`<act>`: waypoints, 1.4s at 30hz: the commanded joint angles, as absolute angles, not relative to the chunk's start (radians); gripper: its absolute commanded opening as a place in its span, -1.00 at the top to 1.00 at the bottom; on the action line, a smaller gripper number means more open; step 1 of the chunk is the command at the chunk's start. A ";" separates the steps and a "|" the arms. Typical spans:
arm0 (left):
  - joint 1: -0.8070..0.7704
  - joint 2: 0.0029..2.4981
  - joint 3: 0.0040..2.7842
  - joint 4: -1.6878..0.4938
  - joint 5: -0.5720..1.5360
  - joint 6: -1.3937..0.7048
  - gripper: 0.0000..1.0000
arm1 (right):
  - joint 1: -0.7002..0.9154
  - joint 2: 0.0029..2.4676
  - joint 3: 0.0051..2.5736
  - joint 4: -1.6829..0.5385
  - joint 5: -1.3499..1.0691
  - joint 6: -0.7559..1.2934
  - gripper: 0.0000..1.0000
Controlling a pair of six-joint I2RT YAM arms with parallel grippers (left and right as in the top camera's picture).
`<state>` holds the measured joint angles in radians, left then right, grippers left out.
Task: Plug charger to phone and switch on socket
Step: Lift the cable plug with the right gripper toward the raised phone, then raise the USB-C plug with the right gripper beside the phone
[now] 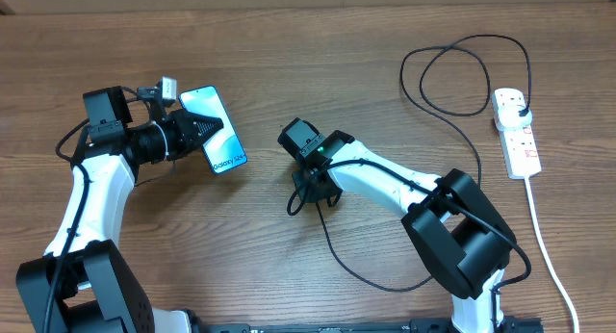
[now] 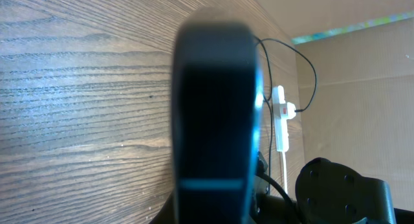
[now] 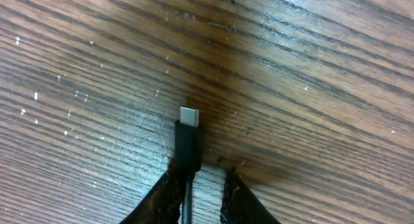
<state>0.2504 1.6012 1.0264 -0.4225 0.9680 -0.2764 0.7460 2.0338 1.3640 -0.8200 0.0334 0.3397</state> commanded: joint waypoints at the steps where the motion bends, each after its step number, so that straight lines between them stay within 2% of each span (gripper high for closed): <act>1: 0.248 1.597 1.028 -0.418 0.988 -0.242 0.91 | 0.741 2.074 1.375 -0.815 0.050 0.337 0.50; 12: 0.248 1.597 1.028 -0.419 0.988 -0.242 0.91 | 0.742 2.074 1.375 -0.808 0.046 0.325 0.25; 21: 0.248 1.597 1.028 -0.419 0.988 -0.242 0.92 | 0.742 2.074 1.375 -0.776 0.018 0.308 0.24; 22: 0.248 1.597 1.028 -0.419 0.988 -0.242 0.92 | 0.742 2.074 1.375 -0.772 0.013 0.311 0.25; 25: 0.248 1.597 1.028 -0.419 0.988 -0.242 0.92 | 0.742 2.074 1.374 -0.773 0.005 0.324 0.50; 27: 0.249 1.597 1.028 -0.418 0.988 -0.242 0.91 | 0.742 2.075 1.374 -0.784 0.006 0.342 0.89; 30: 0.249 1.597 1.028 -0.418 0.988 -0.242 0.91 | 0.742 2.075 1.374 -0.806 0.006 0.345 0.92; 32: 0.249 1.597 1.028 -0.418 0.988 -0.242 0.92 | 0.741 2.074 1.374 -0.817 0.006 0.345 0.76; 34: 0.249 1.597 1.028 -0.418 0.988 -0.242 0.92 | 0.741 2.074 1.374 -0.822 0.005 0.344 0.42; 36: 0.249 1.597 1.028 -0.418 0.988 -0.242 0.91 | 0.741 2.074 1.374 -0.820 0.006 0.344 0.37; 37: 0.249 1.597 1.028 -0.418 0.988 -0.242 0.92 | 0.741 2.074 1.374 -0.819 0.006 0.344 0.46; 39: 0.249 1.597 1.028 -0.418 0.988 -0.242 0.91 | 0.741 2.074 1.374 -0.816 0.005 0.340 0.76; 42: 0.249 1.597 1.028 -0.418 0.988 -0.242 0.92 | 0.741 2.075 1.374 -0.815 0.005 0.340 0.92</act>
<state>0.2504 1.6012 1.0264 -0.4225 0.9672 -0.2611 0.7460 2.0415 1.3746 -0.8139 0.0032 0.3378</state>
